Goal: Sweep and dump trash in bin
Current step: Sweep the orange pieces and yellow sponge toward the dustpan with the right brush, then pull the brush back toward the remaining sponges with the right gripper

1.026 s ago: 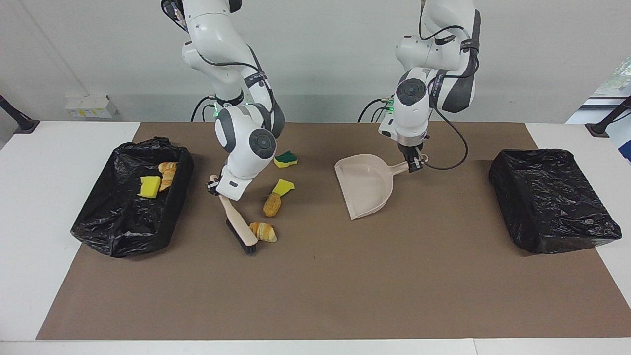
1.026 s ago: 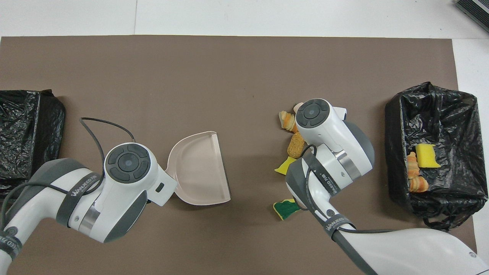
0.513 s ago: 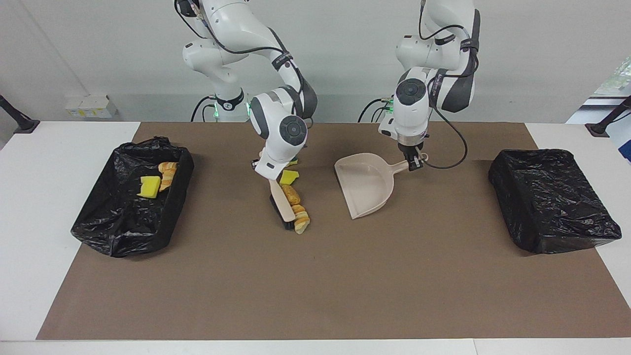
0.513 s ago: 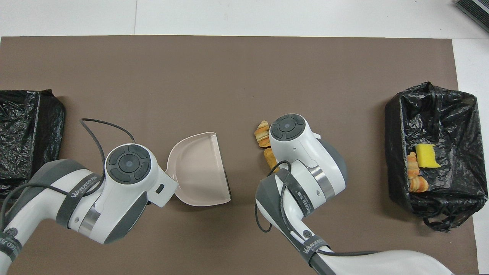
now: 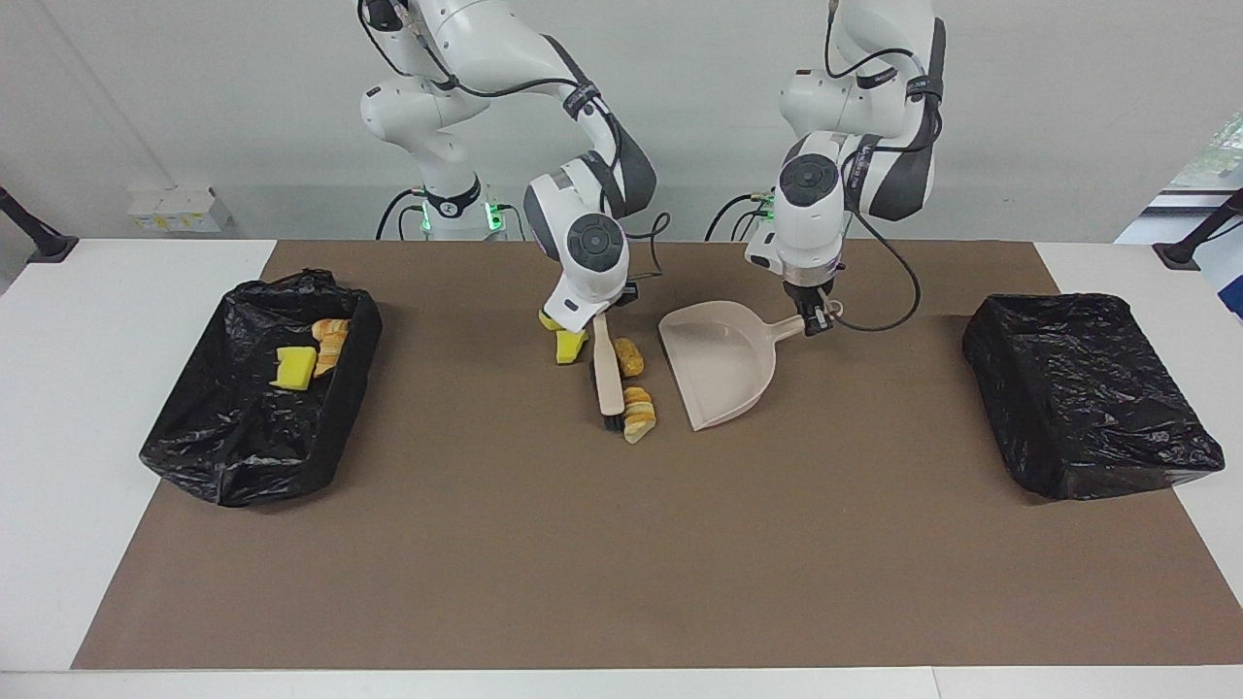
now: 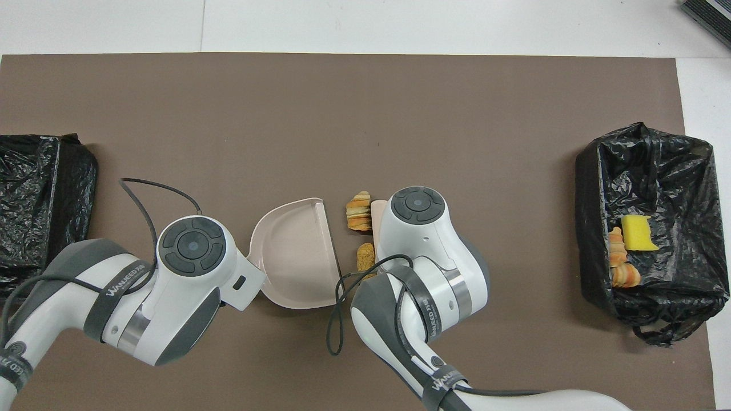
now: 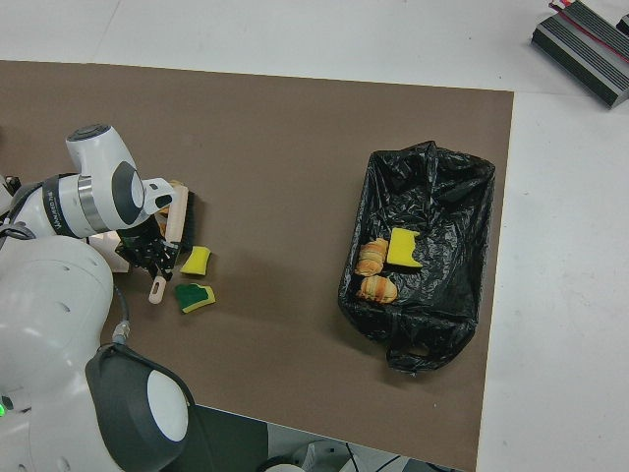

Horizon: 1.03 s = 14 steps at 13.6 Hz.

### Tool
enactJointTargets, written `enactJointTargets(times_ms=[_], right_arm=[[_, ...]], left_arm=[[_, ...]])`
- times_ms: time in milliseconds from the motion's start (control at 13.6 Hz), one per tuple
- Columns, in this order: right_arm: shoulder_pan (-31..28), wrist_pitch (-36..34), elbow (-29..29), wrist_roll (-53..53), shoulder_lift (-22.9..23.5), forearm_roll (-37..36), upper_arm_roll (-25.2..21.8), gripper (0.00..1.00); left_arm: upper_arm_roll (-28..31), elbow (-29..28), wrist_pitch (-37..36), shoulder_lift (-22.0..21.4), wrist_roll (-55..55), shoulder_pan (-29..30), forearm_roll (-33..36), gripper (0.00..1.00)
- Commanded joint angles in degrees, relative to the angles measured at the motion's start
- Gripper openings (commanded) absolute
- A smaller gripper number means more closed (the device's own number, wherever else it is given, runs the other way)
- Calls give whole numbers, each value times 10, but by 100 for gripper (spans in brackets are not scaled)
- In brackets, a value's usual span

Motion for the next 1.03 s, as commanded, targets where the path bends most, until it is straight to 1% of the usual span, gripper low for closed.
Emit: enactJointTargets(times_ms=[0,220,366,513,586,660,733,806,879,953], right_arm=[[26,55,-41,-3,-17,72,1,0],[43,64,-44,-61,-22,130,1,0],[45,64,-44,-110,-27,190,1,0],[44,60,-44,-112,-49,214,1,0],[40,52,-43,-110,-64,214,0,0],[35,24,-43,-108,-79,209,-5,0],[15,-22,-39,-103,-86,200,-8,0],[-11,-60,-36,-97,-95,177,-8,0],[-28,-91,-36,-82,-108,128,-8,0],[-36,-115,-38,-39,-116,91,-8,0]], left_arm=[[-4,-19,-1,-18,-2,8,9,0],[-4,-20,-1,-17,0,9,9,0],[-4,-20,1,-17,2,10,7,0],[-4,-20,1,-17,3,16,4,0],[-4,-20,2,-17,3,16,4,0],[-4,-20,2,-16,3,16,4,0],[-3,-20,2,-16,3,16,4,0],[-4,-20,2,-16,2,16,4,0],[-4,-20,2,-17,2,16,4,0],[-4,-20,2,-17,2,16,4,0]])
